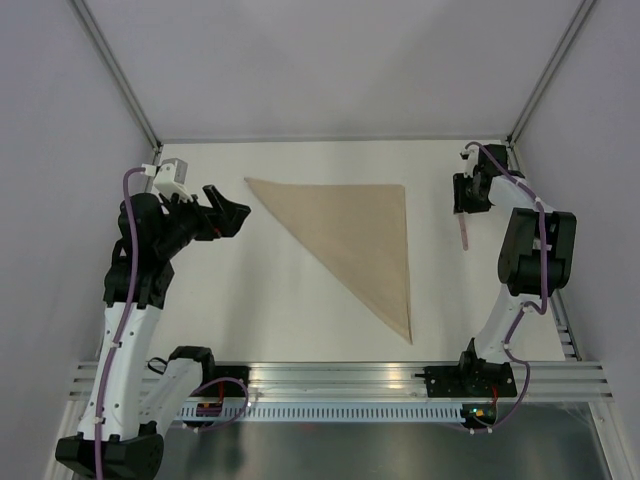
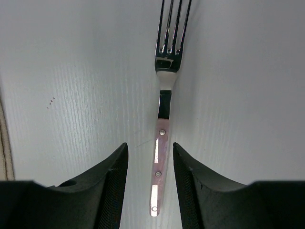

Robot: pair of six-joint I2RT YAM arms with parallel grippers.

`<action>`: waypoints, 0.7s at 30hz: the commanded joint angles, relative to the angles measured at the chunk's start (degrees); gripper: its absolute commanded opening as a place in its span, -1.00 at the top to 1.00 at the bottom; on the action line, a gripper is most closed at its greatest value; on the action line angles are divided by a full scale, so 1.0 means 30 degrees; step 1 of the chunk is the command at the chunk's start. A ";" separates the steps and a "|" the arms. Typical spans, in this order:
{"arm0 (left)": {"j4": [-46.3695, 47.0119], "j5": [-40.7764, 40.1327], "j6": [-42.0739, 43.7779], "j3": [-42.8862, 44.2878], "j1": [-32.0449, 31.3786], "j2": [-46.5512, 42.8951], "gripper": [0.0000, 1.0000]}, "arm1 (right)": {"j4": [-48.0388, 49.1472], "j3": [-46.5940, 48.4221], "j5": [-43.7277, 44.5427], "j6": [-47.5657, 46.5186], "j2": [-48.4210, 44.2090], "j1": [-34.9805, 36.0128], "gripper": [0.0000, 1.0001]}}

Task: Fold the napkin, place the utensils inside, and roll it up
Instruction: Grab a utensil with the right arm

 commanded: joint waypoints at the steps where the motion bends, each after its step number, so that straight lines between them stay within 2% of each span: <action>1: 0.0233 0.0745 0.0605 -0.0156 0.0079 -0.0118 -0.99 | -0.0317 -0.0147 0.0611 -0.0456 -0.0834 -0.0134 0.03; 10: 0.0292 0.0599 0.0664 -0.0332 0.0108 -0.0235 -0.99 | -0.0931 0.1024 0.0728 -0.0573 0.1362 -0.0456 0.03; 17: 0.0321 0.0452 0.0664 -0.0362 0.0079 -0.0090 -0.99 | -0.1077 0.1259 0.0348 -0.1012 0.2475 -0.0691 0.16; 19: 0.0321 0.0423 0.0664 -0.0362 0.0079 -0.0031 -0.99 | -0.1166 0.1289 0.0260 -0.1158 0.2594 -0.0662 0.37; 21: 0.0292 0.0306 0.0664 -0.0333 0.0079 -0.0002 -0.99 | -0.1254 0.1230 0.0143 -0.1304 0.2595 -0.0662 0.69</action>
